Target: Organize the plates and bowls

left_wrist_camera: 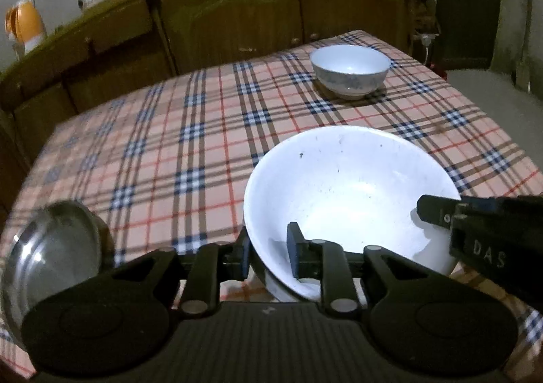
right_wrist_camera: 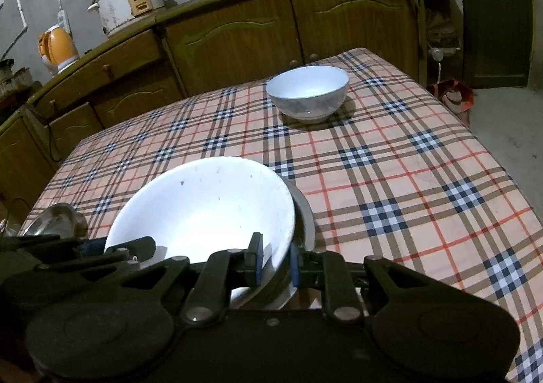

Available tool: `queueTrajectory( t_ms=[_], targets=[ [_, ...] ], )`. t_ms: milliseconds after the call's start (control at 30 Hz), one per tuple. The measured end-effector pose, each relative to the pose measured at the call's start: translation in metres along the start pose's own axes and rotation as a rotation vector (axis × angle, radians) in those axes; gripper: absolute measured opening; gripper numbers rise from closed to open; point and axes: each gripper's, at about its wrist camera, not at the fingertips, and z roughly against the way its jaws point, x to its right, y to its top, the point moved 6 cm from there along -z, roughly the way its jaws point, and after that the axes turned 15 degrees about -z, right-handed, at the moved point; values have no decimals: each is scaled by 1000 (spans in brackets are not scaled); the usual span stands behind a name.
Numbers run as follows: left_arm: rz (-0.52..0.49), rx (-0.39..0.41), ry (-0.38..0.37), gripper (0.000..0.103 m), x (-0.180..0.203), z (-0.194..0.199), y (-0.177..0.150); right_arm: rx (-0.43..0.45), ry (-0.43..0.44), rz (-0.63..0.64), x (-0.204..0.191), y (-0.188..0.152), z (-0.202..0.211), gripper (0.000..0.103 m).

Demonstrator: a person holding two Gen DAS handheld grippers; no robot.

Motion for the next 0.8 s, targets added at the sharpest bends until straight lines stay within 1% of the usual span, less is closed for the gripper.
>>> queueTrajectory(
  t_ms=[133, 267, 533, 733, 800],
  targets=[
    [11, -29, -22, 26, -3, -4, -2, -7, -3, 15, -3, 1, 0, 21],
    [-28, -50, -7, 28, -1, -8, -4, -21, -16, 29, -4, -2, -4, 21],
    [-22, -37, -5, 31, -1, -10, -4, -15, -24, 54, -5, -6, -6, 21],
    [89, -37, -47, 31, -15, -11, -8, -22, -34, 53, -4, -5, -7, 21],
    [132, -32, -63, 31, -21, -9, -8, -23, -39, 70, -7, -6, -7, 25]
  ],
)
